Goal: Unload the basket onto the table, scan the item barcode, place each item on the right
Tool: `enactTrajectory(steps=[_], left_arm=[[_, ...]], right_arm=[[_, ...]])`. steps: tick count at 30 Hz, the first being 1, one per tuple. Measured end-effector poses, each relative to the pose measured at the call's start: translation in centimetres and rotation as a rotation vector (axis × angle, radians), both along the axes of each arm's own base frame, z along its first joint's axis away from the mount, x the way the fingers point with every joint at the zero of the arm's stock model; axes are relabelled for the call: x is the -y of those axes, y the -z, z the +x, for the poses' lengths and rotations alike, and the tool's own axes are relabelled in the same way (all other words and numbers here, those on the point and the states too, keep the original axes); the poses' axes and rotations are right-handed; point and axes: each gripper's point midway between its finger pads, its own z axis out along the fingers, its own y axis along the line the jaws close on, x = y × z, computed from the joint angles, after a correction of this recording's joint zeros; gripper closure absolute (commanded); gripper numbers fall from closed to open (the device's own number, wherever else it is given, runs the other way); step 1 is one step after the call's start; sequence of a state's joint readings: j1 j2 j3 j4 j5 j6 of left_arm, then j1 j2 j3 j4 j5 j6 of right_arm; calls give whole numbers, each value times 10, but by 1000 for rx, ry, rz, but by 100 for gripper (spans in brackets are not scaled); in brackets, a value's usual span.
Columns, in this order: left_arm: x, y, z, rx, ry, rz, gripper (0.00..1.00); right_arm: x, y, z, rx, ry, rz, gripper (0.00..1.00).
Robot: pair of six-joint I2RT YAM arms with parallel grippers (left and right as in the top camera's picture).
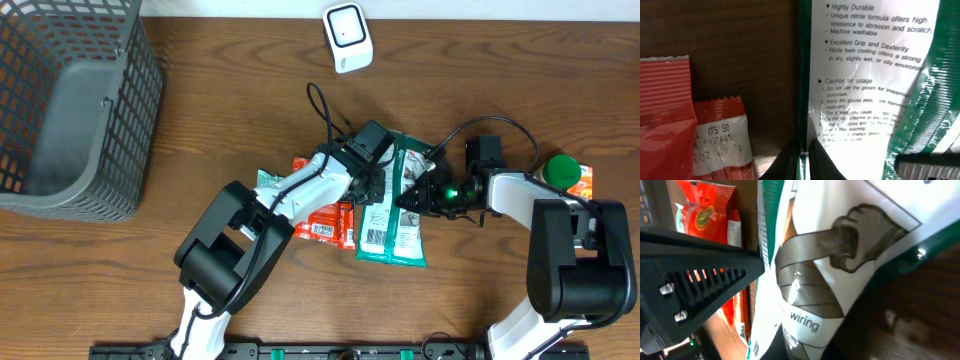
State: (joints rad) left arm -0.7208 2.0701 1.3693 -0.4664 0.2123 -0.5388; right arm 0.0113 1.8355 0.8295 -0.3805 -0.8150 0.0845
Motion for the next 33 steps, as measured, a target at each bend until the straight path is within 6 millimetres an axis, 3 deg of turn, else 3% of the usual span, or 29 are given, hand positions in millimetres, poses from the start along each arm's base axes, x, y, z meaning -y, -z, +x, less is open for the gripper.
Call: enactTrajectory(steps=[4, 7, 9, 13, 16, 19, 23, 29, 33], left_arm=[[-2, -9, 3, 21, 15, -8, 83], [-7, -39, 14, 76, 7, -46, 76], [-18, -72, 23, 124, -18, -77, 76], [-59, -127, 34, 197, -96, -86, 75], [-112, -154, 39, 229, -201, -26, 69], [-161, -163, 41, 230, -300, 48, 68], [-217, -159, 40, 188, -405, 139, 62], [-269, -158, 46, 177, -497, 187, 45], [-296, -158, 49, 175, -560, 205, 40]], right_arm=[[0, 0, 0, -1, 0, 0, 99], [-1, -2, 0, -2, 0, 14, 99], [-1, -4, -1, -4, -2, 29, 99], [4, -6, -8, -43, 11, 43, 99], [6, -17, -11, -44, 13, 33, 99], [12, -39, -6, 17, 17, -11, 99], [19, -75, 2, 124, 30, -73, 99], [27, -110, -4, 108, 26, -179, 99], [36, -146, 1, 107, 20, -308, 99]])
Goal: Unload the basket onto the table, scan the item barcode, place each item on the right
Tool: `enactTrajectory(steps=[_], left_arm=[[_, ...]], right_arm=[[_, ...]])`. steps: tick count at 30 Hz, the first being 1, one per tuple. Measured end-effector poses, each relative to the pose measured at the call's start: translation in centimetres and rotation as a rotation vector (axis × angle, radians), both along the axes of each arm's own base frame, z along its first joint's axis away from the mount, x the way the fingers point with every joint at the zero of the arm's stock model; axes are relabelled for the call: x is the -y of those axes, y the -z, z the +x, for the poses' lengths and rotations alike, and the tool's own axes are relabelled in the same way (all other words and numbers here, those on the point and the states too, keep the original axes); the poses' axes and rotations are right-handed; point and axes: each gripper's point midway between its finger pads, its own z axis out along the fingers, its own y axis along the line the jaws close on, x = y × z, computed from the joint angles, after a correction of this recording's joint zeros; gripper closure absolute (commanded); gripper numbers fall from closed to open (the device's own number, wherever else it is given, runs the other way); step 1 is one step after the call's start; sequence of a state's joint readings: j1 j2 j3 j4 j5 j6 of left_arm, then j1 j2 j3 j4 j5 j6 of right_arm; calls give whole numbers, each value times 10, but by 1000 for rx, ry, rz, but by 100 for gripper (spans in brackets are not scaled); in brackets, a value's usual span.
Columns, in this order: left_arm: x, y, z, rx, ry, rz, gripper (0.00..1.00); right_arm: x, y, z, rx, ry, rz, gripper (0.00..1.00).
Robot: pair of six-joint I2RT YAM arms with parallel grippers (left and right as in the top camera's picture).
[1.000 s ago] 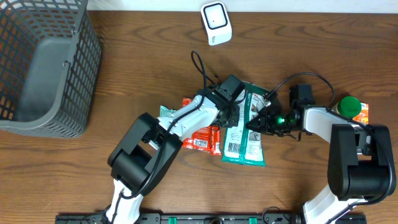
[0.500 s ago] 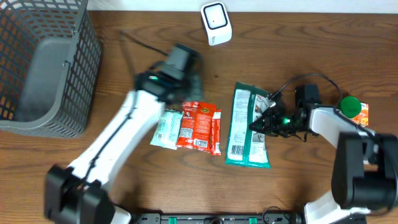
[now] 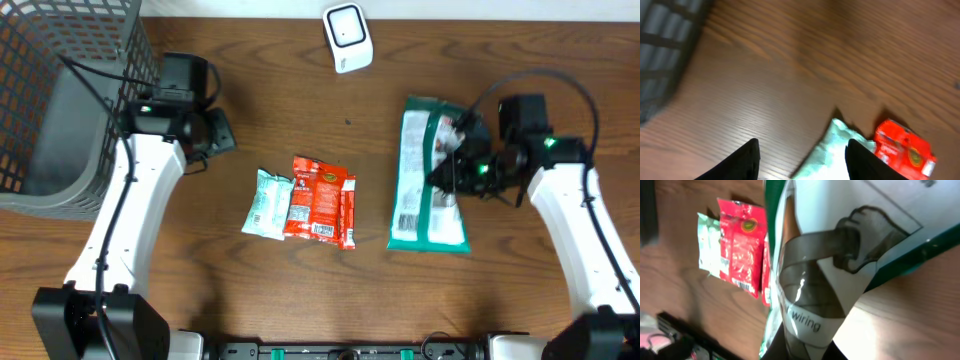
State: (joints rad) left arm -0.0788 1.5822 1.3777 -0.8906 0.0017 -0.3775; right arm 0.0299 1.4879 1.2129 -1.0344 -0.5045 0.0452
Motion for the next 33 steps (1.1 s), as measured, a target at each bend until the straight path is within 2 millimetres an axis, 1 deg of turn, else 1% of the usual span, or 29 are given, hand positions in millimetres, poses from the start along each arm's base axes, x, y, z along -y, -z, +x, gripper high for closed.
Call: enactTrajectory(steps=[2, 3, 4, 5, 8, 11, 14, 15, 17, 19, 21, 24, 25, 29, 32, 33], left_arm=[[-12, 0, 0, 0, -30, 3, 37], [-17, 0, 1, 0, -39, 5, 29], [-22, 0, 0, -2, -51, 5, 26], [-27, 0, -1, -5, -66, 7, 16], [-30, 1, -3, -13, -72, 10, 16], [-30, 1, -3, -15, -70, 10, 15], [-30, 1, -3, -17, -70, 11, 15], [-30, 1, -3, -17, -69, 11, 15], [-30, 2, -4, -18, -69, 10, 15], [-30, 2, -4, -18, -69, 10, 15], [-30, 2, -4, -17, -69, 11, 15], [-30, 2, -4, -18, -69, 11, 14], [-30, 2, -4, -19, -69, 10, 14], [-30, 2, -4, -18, -69, 10, 14], [-30, 2, -4, -19, -69, 10, 14], [-30, 2, -4, -19, -69, 10, 14]], right_arm=[[2, -26, 9, 49, -8, -56, 99], [1, -40, 14, 81, -14, -82, 99], [0, -51, 17, 111, -19, -101, 99], [-3, -67, 21, 150, -28, -130, 99], [-8, -91, 24, 210, -44, -186, 99], [-18, -120, 23, 261, -74, -236, 99], [-26, -148, 25, 295, -96, -276, 99], [-29, -157, 29, 308, -100, -293, 99], [-31, -168, 33, 310, -110, -332, 99], [-35, -180, 44, 329, -115, -379, 99], [-43, -187, 57, 365, -122, -423, 99], [-59, -191, 80, 438, -140, -502, 99], [-68, -189, 91, 478, -156, -548, 99], [-100, -179, 122, 602, -253, -725, 99], [-118, -172, 139, 670, -315, -830, 99], [-130, -167, 152, 712, -355, -902, 99]])
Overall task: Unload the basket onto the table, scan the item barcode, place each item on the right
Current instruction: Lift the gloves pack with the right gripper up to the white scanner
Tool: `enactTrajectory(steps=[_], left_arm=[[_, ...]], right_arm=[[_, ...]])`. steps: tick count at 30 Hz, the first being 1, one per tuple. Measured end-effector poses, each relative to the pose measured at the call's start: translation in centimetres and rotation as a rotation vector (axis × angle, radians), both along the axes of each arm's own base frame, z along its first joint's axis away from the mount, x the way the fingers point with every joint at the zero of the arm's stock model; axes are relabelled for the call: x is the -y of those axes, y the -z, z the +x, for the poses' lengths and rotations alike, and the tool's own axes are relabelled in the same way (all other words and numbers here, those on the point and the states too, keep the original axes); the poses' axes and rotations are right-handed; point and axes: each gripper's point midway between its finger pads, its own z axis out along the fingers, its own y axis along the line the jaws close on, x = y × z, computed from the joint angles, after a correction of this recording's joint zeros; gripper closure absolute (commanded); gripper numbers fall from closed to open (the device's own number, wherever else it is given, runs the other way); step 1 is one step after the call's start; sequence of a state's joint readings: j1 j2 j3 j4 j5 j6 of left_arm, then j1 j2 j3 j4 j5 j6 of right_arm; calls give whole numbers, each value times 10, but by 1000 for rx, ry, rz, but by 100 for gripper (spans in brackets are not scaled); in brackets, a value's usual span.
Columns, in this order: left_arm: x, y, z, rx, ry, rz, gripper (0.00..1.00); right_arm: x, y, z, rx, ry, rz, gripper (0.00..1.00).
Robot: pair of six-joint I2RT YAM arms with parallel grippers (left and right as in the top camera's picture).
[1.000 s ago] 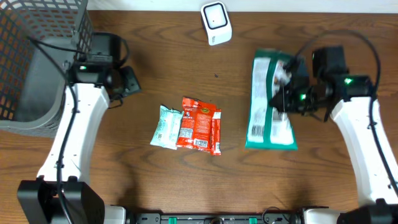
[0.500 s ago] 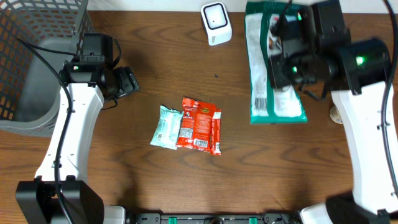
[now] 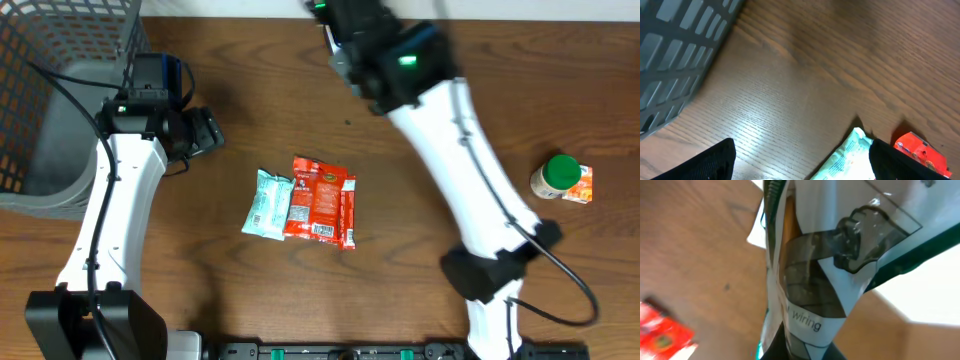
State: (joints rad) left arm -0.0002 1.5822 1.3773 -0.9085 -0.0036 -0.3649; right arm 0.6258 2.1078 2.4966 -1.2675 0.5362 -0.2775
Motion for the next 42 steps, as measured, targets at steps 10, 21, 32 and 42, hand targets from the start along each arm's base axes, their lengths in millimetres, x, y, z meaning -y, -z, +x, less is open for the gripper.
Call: enactTrajectory(steps=[10, 21, 32, 42], left_arm=[[0, 0, 0, 0, 0, 0, 14], [0, 0, 0, 1, 0, 0, 14], [0, 0, 0, 0, 0, 0, 14], [0, 0, 0, 1, 0, 0, 14]], right_arm=[[-48, 35, 96, 235, -145, -384, 99], [-78, 72, 173, 493, -160, -521, 99], [-82, 113, 201, 515, -261, -490, 99], [-93, 167, 197, 388, -374, -484, 99]])
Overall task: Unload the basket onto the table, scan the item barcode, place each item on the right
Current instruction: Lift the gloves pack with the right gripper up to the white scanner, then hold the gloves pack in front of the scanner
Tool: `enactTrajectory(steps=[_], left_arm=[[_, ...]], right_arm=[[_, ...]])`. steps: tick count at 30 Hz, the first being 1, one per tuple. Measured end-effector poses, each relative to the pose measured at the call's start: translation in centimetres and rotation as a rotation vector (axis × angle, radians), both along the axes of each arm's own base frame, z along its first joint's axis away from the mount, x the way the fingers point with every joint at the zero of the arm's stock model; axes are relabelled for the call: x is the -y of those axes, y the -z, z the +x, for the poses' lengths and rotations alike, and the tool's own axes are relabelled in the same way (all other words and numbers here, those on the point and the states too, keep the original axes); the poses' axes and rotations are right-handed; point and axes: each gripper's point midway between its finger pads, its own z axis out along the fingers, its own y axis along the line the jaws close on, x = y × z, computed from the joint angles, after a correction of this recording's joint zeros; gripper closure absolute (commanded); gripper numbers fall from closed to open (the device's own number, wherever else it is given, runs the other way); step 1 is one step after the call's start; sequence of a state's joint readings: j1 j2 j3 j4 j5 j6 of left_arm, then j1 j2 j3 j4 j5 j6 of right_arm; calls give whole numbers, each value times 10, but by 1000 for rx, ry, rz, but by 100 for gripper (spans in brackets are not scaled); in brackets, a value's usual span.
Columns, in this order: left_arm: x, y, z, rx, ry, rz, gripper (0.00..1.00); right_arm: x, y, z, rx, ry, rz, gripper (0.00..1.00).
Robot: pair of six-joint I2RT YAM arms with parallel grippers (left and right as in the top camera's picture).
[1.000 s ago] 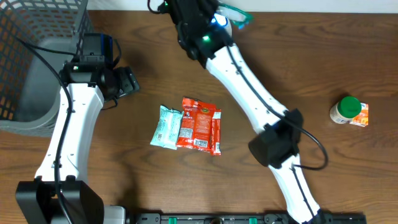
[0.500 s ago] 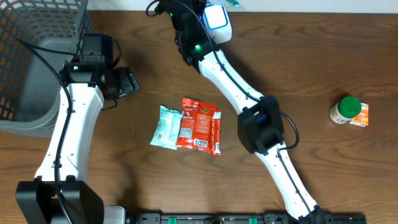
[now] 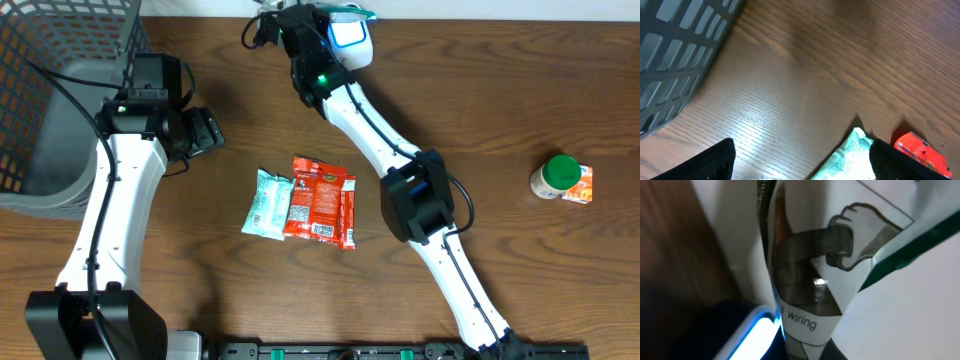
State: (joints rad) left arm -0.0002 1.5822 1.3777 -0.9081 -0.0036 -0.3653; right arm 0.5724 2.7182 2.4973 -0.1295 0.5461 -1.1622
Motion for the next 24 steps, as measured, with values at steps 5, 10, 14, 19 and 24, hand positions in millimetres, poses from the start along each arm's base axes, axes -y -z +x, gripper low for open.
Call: enactTrajectory(steps=[5, 10, 14, 19, 24], left_arm=[[0, 0, 0, 0, 0, 0, 14], [0, 0, 0, 0, 0, 0, 14], [0, 0, 0, -1, 0, 0, 14], [0, 0, 0, 0, 0, 0, 14], [0, 0, 0, -1, 0, 0, 14]], right_arm=[[0, 14, -2, -36, -2, -2, 99], [4, 37, -11, -132, 10, -6, 99], [6, 52, -19, -199, 32, 32, 99], [4, 60, -23, -237, 42, 96, 99], [2, 59, -23, -233, 52, 146, 99]])
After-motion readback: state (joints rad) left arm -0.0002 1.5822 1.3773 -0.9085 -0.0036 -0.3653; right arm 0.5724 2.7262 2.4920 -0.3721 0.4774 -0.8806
